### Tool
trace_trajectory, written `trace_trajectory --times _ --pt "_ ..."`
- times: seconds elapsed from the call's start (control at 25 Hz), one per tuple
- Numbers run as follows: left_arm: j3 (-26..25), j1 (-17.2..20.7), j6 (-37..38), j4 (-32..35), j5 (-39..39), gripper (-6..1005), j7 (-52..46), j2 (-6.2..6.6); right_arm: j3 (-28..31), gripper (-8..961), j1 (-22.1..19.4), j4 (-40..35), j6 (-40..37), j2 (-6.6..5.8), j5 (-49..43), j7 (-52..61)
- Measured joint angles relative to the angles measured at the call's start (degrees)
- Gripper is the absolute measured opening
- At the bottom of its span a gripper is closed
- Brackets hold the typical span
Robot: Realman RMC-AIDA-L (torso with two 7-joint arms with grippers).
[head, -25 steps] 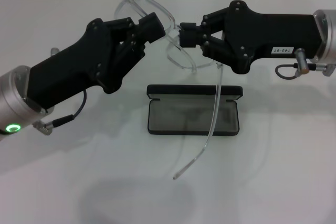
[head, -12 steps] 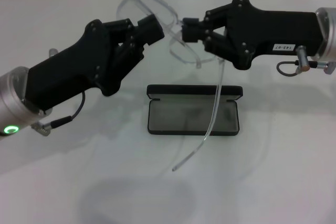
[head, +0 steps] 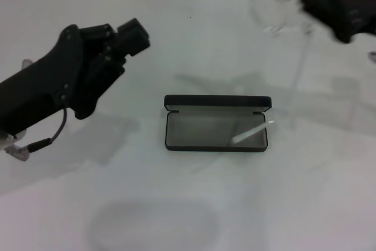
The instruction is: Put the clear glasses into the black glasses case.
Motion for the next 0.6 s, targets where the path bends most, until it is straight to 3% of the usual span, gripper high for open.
trace_trajectory --times 0.2,0.36,0.6 --pt "-0.1 -0.4 -0.2 -0.1 0.5 59 0.0 0.04 6.2 40 -1.3 3.2 -9.3 0.09 5.2 -1.5" --pt "0.4 -1.8 -0.2 -0.1 1.9 59 -0.6 0.04 6.1 40 -1.1 6.2 -14.5 0.14 12.1 -5.5" --pt "0.6 -5.3 0.1 0.1 9.3 59 -2.6 -1.1 5.6 40 1.6 9.6 -19.0 0.42 18.4 -9.9"
